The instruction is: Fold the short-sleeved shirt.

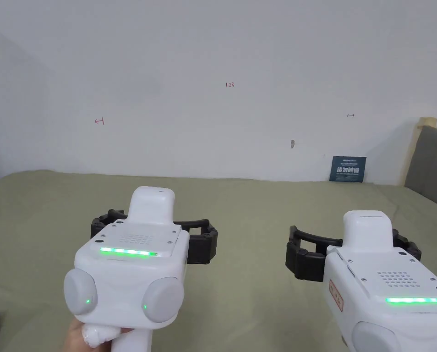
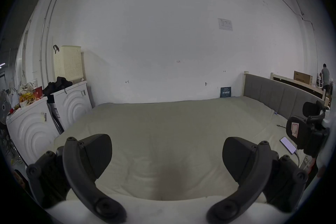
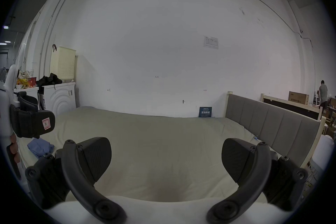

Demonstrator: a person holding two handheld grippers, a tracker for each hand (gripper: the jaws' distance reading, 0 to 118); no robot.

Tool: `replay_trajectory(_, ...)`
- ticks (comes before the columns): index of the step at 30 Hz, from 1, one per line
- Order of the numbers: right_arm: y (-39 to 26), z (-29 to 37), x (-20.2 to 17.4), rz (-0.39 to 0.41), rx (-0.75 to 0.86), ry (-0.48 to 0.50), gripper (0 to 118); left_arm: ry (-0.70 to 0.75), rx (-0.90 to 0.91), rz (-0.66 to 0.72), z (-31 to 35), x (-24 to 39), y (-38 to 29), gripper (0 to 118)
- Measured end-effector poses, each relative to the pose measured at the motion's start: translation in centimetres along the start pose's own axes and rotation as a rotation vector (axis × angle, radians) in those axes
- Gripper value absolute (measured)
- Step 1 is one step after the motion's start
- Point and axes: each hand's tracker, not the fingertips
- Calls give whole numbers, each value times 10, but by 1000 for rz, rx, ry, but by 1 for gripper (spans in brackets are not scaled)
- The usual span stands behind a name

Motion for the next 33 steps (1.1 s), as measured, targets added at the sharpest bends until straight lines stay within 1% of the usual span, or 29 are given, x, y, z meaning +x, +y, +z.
replay_trajectory(8,1,0,1,-2,1,-2,118,-19,6,8,1,-1,-1,118)
replay_trajectory(16,0,-1,3,-5,-8,-13,118,-20,-8,53,0,-5,-1,118)
replay_trajectory(20,0,0,4,-4,-3,-16,118,-7,36,44,4,-3,-5,118)
replay_trajectory(28,2,1,2,0,1,-9,118,-25,34,53,5,-5,-4,118)
replay_trajectory(33,0,1,0,3,-7,-4,118,-61,11,53,4,-8,-6,118)
